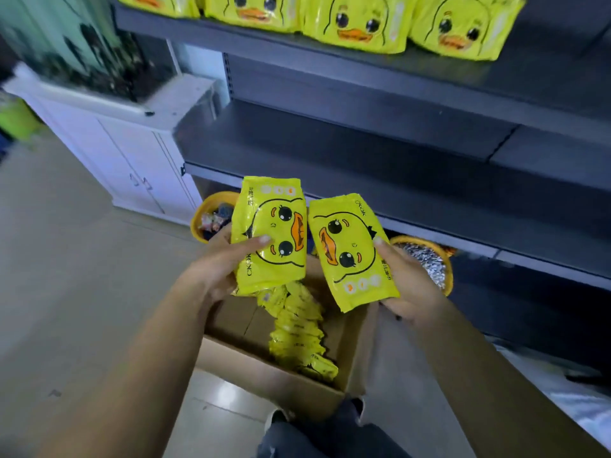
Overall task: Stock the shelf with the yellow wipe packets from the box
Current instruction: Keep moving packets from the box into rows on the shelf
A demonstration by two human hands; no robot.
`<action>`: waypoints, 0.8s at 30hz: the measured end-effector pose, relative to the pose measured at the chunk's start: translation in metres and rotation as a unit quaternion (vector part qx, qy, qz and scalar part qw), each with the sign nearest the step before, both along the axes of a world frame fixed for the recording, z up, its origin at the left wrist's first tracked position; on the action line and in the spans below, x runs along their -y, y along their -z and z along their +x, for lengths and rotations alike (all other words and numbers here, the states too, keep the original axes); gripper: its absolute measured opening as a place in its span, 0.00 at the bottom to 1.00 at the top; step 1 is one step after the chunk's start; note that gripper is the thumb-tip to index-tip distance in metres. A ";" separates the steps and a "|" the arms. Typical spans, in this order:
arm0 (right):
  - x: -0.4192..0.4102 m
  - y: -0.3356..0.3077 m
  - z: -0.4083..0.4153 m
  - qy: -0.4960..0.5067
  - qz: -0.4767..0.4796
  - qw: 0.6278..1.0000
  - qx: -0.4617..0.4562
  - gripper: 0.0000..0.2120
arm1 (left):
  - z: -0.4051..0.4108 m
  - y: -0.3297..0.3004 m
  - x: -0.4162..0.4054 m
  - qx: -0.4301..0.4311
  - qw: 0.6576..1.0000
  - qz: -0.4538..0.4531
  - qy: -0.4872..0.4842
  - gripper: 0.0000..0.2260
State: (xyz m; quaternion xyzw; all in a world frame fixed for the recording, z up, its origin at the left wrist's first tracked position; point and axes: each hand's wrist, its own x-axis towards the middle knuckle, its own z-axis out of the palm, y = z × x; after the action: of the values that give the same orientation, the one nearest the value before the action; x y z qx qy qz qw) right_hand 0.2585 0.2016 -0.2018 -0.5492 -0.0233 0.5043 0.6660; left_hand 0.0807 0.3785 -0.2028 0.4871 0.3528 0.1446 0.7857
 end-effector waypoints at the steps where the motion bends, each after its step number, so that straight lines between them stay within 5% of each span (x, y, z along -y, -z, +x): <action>1: 0.005 -0.009 0.002 0.004 0.008 1.000 0.013 0.12 | 0.005 -0.007 0.001 -0.006 1.000 0.008 0.005 0.22; 8: 0.048 -0.056 0.034 0.062 0.035 0.994 0.086 0.06 | 0.036 -0.062 0.015 -0.025 0.996 0.073 0.049 0.18; 15: 0.114 -0.094 0.112 0.040 0.019 0.980 0.195 0.03 | 0.110 -0.116 0.052 -0.070 0.976 0.191 0.077 0.24; 20: 0.159 -0.124 0.178 -0.008 0.021 0.971 0.237 0.03 | 0.171 -0.139 0.089 -0.099 0.957 0.259 0.084 0.10; 24: 0.183 -0.140 0.219 -0.055 0.009 0.958 0.280 0.03 | 0.203 -0.156 0.112 -0.121 0.939 0.309 0.090 0.13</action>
State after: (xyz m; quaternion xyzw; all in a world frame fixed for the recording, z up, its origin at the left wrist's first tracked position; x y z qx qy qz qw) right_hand 0.4776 0.0183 -0.0616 -0.6607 -0.2437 0.3660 0.6084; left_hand 0.2837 0.2665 -0.0471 0.7495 0.3374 0.1148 0.5578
